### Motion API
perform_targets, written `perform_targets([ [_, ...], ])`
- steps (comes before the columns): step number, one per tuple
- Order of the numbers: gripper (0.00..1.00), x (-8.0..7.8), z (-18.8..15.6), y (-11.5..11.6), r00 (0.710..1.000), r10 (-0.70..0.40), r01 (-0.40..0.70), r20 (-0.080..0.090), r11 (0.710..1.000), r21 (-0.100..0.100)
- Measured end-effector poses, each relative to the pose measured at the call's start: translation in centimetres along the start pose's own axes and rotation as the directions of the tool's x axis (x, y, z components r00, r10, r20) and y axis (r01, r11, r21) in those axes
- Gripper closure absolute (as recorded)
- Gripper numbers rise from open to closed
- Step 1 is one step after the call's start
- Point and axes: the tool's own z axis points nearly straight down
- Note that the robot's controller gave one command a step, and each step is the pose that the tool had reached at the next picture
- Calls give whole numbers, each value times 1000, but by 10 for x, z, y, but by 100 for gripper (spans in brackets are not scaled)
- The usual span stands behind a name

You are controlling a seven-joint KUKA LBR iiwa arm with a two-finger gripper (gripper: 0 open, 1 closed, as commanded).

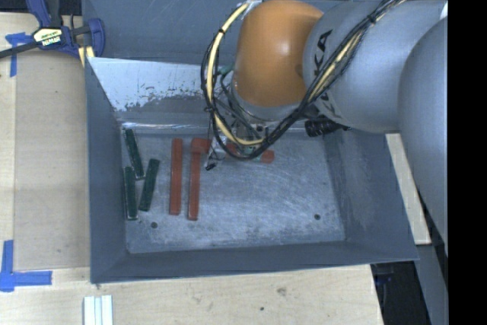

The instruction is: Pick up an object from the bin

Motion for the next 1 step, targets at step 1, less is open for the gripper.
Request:
perform_targets([
  [1, 100, 9, -63, 9, 999, -51, 51, -2, 999, 1],
])
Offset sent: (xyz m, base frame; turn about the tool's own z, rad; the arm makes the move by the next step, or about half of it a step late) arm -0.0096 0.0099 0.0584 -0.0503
